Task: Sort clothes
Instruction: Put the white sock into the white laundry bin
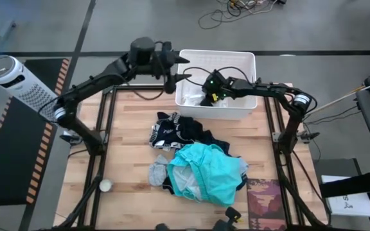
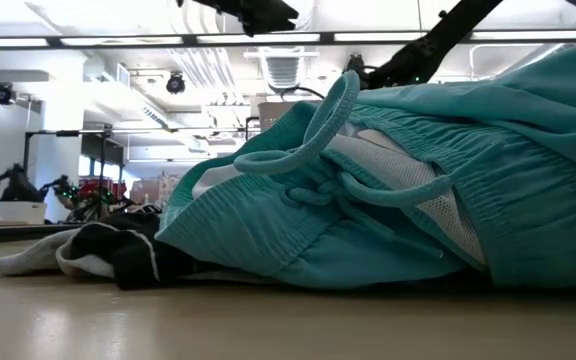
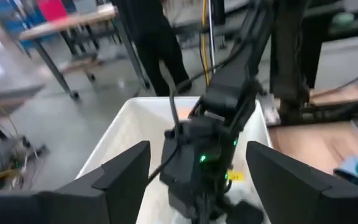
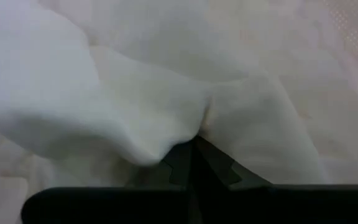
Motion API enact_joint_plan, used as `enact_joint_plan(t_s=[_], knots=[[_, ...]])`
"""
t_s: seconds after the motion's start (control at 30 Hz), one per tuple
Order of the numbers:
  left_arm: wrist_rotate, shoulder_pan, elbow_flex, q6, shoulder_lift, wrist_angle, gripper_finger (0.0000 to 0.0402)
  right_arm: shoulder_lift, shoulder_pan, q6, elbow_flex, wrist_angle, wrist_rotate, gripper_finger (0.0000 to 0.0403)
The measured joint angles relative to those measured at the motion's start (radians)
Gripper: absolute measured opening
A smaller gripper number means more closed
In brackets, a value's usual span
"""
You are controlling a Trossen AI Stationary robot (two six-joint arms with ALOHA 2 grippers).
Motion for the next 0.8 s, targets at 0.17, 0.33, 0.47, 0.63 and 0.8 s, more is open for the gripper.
enact_joint_plan(t_s=[0.17,0.33,0.47,0.63,0.8], knots=[[0.006,0.001,-0.264,-0.042,-0.17,0.243,0.0253,0.005,0.001,0.008,0.0,-0.026,-0.002,0.0],[0.025,0.001,-0.495,-0.107,-0.329,0.414,0.025,0.004,0.001,0.03,0.004,-0.048,0.001,0.0],[0.039,0.0,-0.654,-0.176,-0.445,0.544,0.0239,0.002,0.002,0.024,0.025,-0.064,0.001,0.0],[0.038,0.0,-0.801,-0.209,-0.561,0.604,0.0222,-0.019,0.004,0.004,0.098,-0.103,0.01,0.0],[0.038,0.0,-0.91,-0.244,-0.639,0.625,0.0212,-0.056,0.011,-0.024,0.204,-0.194,0.049,0.0]])
